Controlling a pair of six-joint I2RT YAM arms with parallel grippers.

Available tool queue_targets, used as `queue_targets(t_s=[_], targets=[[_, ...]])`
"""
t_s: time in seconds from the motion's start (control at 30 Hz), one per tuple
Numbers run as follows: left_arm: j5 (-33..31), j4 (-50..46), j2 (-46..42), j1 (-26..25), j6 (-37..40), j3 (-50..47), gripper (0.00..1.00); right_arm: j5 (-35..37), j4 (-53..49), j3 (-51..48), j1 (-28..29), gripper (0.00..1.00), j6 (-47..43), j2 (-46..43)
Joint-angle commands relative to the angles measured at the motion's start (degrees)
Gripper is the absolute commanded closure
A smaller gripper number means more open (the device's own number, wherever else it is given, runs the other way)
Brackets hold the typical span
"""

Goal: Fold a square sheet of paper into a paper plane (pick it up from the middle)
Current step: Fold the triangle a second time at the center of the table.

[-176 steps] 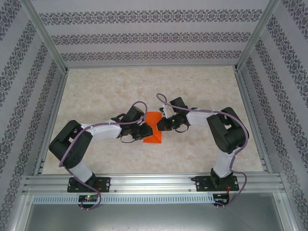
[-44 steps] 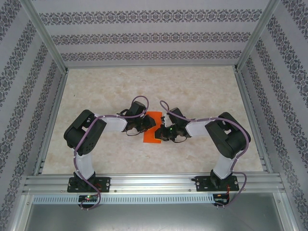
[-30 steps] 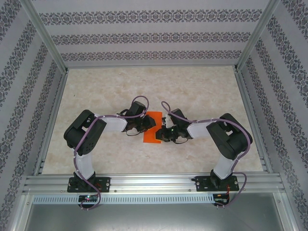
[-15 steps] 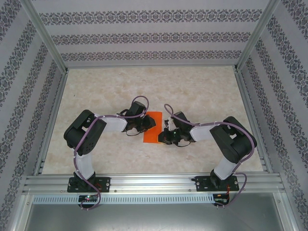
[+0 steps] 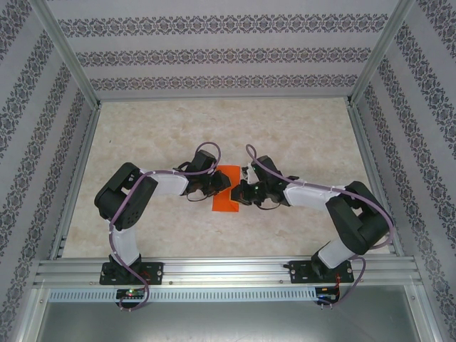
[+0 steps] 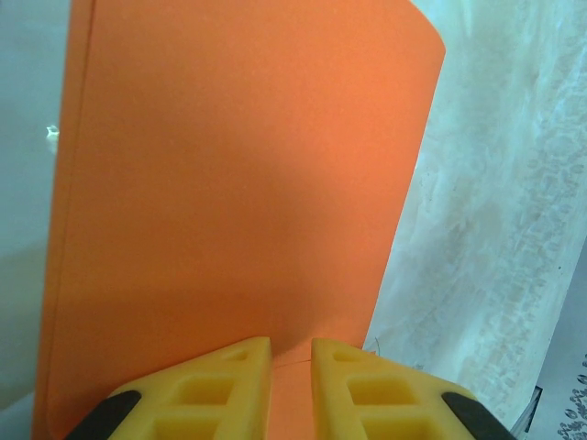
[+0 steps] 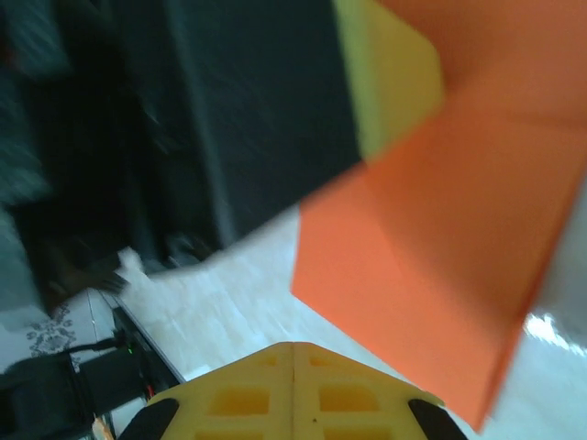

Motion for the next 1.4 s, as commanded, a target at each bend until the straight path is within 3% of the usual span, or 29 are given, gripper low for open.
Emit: queue_targets(t_s=[0.0,0.3,0.6,1.03,1.37], targets=[[-1.24,-4.91,2.03,-0.39,1.89,-2.02,0.78,1.81,1.92,2.02,0.30,0.93,1.53,4.62],[-0.96,-4.95,1.89,-0.33,1.87,-1.92,0.78,1.61,5.35,-3.88,-0.15,0.93,2.74,11.32],[-1.53,-5.91,1.96,-0.37,2.37,-1.89,0.78,0.49,7.76,-9.85,0.15,0.93,4.48,7.59],[-1.87,-7.01,1.70,-0.33,2.68,-1.47,0.78,-0.08,2.17,-13.80,0.28,0.92,1.31,1.75],[-1.61,-7.33,1.22,-0.34,2.98,-1.29,0.78,2.16,-3.11,-8.15,-0.36,0.91,1.04,-7.07]])
